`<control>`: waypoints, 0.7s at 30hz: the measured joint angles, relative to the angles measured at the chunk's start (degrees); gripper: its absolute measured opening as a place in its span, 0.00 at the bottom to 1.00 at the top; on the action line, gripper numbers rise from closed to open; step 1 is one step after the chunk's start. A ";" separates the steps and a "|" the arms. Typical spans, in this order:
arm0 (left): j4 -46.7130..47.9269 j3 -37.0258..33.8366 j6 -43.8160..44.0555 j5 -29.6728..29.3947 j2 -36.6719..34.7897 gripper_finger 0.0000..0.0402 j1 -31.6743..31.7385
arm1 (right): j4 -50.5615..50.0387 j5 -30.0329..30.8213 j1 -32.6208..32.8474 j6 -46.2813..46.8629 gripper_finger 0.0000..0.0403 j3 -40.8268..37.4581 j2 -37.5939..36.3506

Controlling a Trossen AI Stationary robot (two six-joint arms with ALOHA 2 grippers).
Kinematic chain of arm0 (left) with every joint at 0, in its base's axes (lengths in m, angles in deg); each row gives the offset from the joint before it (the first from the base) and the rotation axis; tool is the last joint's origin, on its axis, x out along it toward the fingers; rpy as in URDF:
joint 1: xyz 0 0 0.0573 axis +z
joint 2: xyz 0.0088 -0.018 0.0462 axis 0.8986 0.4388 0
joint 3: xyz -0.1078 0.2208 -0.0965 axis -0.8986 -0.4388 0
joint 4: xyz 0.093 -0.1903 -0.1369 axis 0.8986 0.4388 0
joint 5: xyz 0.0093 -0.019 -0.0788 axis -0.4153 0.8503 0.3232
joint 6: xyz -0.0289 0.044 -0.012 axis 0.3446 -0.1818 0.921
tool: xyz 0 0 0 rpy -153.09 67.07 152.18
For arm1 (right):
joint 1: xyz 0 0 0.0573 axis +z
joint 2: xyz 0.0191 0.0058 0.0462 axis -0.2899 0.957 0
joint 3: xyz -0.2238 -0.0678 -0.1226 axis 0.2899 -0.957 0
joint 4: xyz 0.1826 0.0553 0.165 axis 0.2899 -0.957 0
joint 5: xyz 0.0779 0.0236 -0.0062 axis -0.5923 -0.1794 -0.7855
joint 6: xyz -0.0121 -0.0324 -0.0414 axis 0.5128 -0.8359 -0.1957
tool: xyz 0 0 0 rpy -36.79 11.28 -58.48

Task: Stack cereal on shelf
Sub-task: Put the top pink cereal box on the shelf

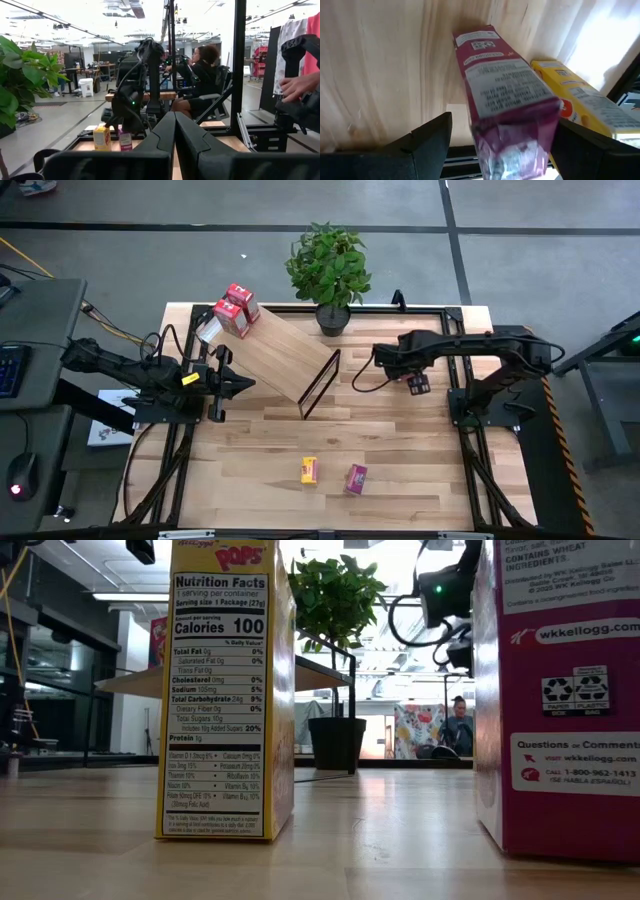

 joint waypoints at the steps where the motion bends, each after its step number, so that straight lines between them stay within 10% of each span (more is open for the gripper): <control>1: -0.01 0.01 0.00 0.00 0.00 0.00 0.00 | 0.18 -0.02 0.00 -0.03 0.74 0.00 0.41; 21: -0.12 0.00 -0.61 0.00 0.00 0.00 0.01 | -2.10 -2.31 -1.81 2.29 0.45 0.97 3.30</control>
